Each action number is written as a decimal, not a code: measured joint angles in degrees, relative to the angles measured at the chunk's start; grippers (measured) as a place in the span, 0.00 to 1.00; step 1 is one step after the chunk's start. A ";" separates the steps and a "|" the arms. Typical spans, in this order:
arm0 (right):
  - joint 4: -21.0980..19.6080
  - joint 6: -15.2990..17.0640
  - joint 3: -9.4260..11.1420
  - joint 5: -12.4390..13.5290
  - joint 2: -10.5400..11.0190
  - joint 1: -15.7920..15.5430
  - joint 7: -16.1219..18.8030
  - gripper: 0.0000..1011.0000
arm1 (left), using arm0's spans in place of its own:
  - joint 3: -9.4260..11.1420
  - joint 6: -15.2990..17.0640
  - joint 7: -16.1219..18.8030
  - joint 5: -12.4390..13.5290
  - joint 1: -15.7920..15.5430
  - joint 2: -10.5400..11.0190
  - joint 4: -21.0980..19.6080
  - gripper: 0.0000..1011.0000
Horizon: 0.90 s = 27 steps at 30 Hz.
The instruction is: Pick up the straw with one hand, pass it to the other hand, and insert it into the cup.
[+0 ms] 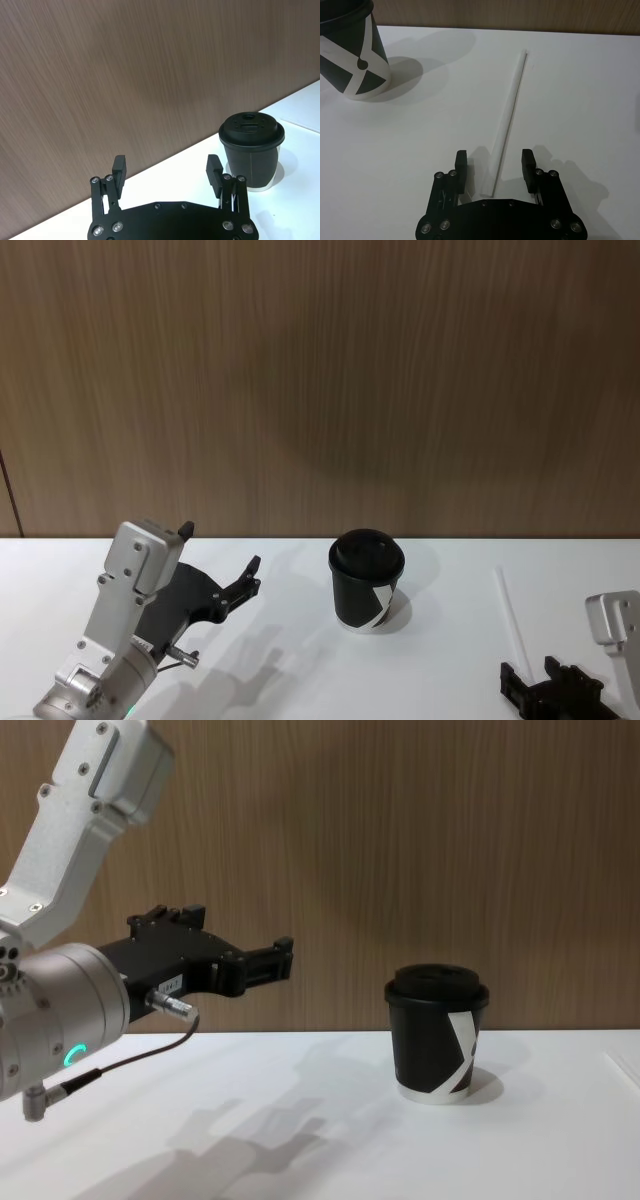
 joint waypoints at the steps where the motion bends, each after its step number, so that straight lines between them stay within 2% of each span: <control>1: 0.00 0.01 0.00 0.00 -0.01 -0.01 0.00 0.64 | 0.00 0.00 0.00 0.00 0.00 0.00 0.00 0.99; 27: 0.07 0.06 -0.01 0.02 -0.03 -0.04 0.03 0.47 | 0.00 0.00 0.00 0.00 0.00 0.00 0.00 0.99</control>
